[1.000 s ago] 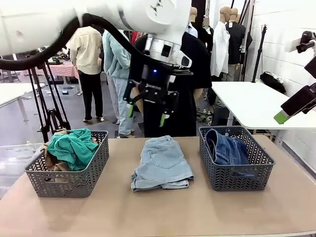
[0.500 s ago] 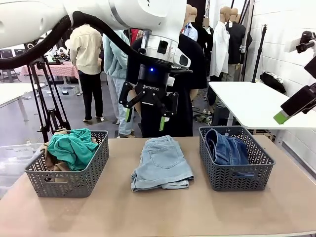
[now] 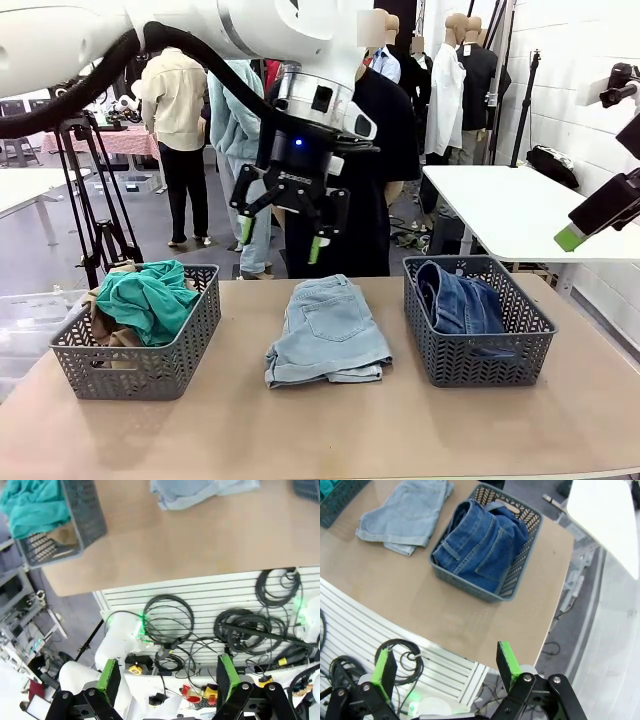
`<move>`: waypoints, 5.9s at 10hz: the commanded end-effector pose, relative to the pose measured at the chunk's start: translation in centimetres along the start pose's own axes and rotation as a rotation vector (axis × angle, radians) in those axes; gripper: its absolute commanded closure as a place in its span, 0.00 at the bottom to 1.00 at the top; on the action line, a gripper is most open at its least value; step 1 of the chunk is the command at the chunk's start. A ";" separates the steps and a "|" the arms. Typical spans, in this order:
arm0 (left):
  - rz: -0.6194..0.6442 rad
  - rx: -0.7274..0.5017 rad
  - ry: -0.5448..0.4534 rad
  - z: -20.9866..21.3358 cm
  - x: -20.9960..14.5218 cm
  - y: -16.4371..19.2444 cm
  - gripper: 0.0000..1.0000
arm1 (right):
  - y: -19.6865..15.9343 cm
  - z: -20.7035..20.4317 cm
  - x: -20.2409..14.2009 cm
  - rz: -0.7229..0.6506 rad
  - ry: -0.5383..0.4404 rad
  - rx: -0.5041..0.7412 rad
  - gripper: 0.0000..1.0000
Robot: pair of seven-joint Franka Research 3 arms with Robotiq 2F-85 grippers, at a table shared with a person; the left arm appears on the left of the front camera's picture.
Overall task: Sort the tops and bottoms.
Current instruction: Lift clothes from the center of the table with your right hand.
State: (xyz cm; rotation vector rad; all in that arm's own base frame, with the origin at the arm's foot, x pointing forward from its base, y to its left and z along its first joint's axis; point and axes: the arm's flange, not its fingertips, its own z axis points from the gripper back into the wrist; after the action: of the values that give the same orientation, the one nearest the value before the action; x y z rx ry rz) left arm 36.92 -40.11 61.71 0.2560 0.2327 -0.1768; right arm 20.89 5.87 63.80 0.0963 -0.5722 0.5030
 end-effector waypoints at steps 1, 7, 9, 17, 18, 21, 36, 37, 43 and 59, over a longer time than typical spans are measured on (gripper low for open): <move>0.162 0.083 0.019 -2.4 -3.2 5.6 0.00 | 0.0 -0.1 0.3 0.005 -0.003 0.005 0.00; 0.288 0.031 -0.165 -9.2 -9.0 15.1 0.00 | 0.0 -0.1 0.3 0.005 -0.003 0.005 0.00; 0.224 -0.125 -0.309 -10.5 -9.9 18.8 0.00 | 0.0 -0.1 0.3 0.005 -0.003 0.005 0.00; 0.008 -0.127 -0.604 -6.0 -9.7 17.1 0.00 | 0.0 -0.1 0.3 0.005 -0.003 0.005 0.00; 0.008 -0.127 -0.604 -6.0 -9.7 17.1 0.00 | 0.0 -0.1 0.3 0.005 -0.003 0.005 0.00; 0.008 -0.127 -0.604 -6.0 -9.7 17.1 0.00 | 0.4 -0.9 1.6 0.126 -0.058 0.084 0.00; 0.008 -0.127 -0.604 -6.0 -9.7 17.1 0.00 | 2.4 -27.2 21.5 0.411 0.167 0.429 0.00; 0.008 -0.127 -0.604 -6.0 -9.7 17.1 0.00 | 2.3 -27.8 21.7 0.413 0.187 0.427 0.00; 0.008 -0.127 -0.604 -6.0 -9.7 17.1 0.00 | -1.7 -39.3 26.4 0.526 0.153 0.433 0.00; 0.008 -0.127 -0.604 -6.0 -9.7 17.1 0.00 | -3.7 -53.5 30.7 0.505 0.251 0.401 0.00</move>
State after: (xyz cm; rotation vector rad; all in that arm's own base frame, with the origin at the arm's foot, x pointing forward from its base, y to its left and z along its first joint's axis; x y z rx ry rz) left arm 29.93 -21.16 62.29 0.0661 -0.3609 -0.2210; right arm 69.25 26.87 34.94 0.2983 -0.2654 1.1112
